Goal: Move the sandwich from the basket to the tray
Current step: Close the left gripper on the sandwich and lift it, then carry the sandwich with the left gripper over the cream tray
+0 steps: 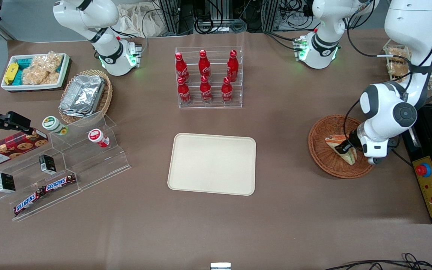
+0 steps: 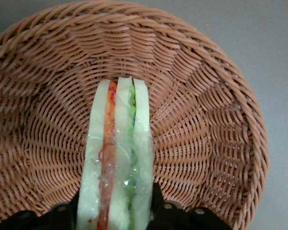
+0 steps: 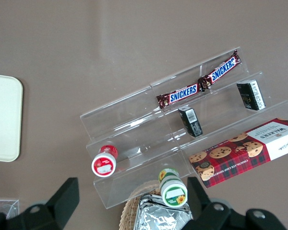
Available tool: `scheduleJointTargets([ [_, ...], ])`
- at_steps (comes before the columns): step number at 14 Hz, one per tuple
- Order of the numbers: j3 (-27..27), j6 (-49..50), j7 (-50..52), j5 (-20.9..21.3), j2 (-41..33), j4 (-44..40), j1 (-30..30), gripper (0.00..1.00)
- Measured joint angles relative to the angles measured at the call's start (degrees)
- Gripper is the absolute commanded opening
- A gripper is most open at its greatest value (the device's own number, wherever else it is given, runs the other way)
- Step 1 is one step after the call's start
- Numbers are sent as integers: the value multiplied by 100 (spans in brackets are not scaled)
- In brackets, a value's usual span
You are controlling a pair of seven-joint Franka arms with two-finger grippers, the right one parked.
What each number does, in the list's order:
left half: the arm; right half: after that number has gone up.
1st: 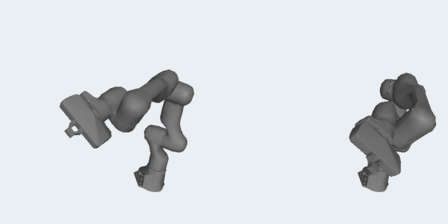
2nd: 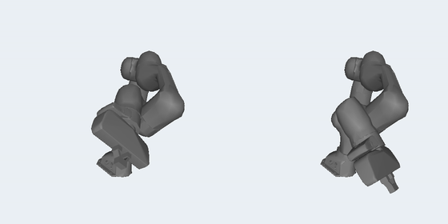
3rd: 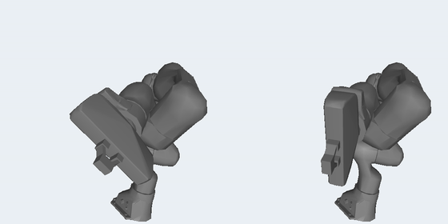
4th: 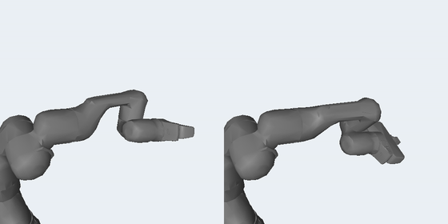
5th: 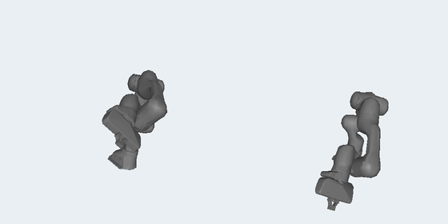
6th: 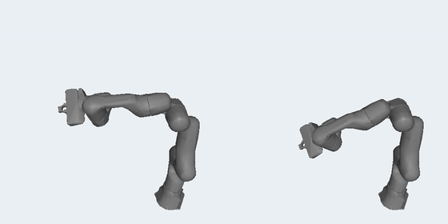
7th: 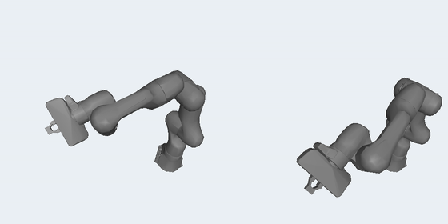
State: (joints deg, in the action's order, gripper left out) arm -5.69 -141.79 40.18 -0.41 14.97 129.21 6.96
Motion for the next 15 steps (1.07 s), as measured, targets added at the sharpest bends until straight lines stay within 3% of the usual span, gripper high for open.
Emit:
scheduleJointTargets([
  [2,-27,143,-121,8,-105,-115,-5,0],
  [4,-131,950,-274,8,-419,-489,-21,0],
  [8,-1160,2131,-186,-6,-868,-1300,-63,0],
  [12,-2530,1549,186,93,-625,-1302,-155,0],
  [15,-2828,113,223,839,143,-1262,-594,0],
])
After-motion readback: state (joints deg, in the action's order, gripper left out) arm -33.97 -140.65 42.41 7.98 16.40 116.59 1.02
